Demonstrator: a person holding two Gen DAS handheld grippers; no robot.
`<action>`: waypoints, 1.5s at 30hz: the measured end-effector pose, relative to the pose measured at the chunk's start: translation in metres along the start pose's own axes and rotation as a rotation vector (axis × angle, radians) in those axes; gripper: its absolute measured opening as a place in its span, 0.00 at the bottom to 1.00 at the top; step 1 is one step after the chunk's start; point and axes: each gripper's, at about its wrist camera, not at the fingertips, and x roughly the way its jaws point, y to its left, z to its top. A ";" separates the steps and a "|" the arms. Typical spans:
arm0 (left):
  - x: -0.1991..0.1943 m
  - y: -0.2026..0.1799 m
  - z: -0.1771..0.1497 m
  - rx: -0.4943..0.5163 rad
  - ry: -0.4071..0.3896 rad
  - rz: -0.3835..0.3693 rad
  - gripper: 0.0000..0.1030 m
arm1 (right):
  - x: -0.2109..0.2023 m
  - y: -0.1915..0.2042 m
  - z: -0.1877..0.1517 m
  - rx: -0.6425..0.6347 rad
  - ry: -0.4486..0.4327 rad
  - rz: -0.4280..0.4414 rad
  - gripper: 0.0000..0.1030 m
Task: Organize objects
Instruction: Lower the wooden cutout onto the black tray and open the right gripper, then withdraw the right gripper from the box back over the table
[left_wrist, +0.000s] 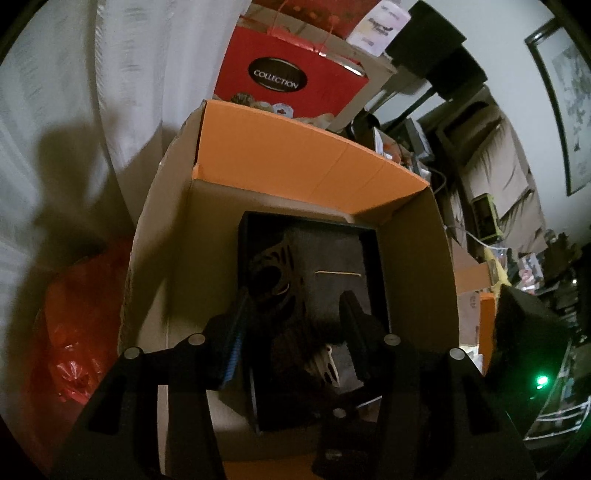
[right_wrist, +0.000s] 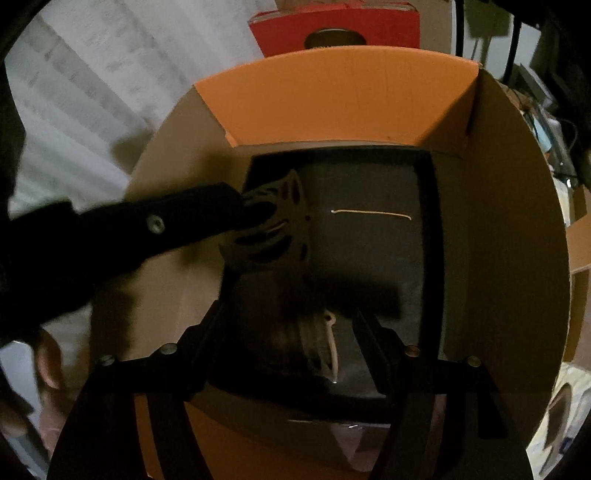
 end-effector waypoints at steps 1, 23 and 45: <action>0.002 0.000 0.000 0.001 0.006 0.007 0.50 | -0.001 0.000 0.000 -0.002 -0.004 -0.005 0.68; 0.046 -0.012 -0.002 0.047 0.099 0.138 0.50 | -0.065 0.001 -0.041 -0.135 -0.113 -0.015 0.68; 0.043 -0.047 -0.012 0.093 0.049 0.240 0.74 | -0.111 -0.034 -0.081 -0.093 -0.182 0.005 0.68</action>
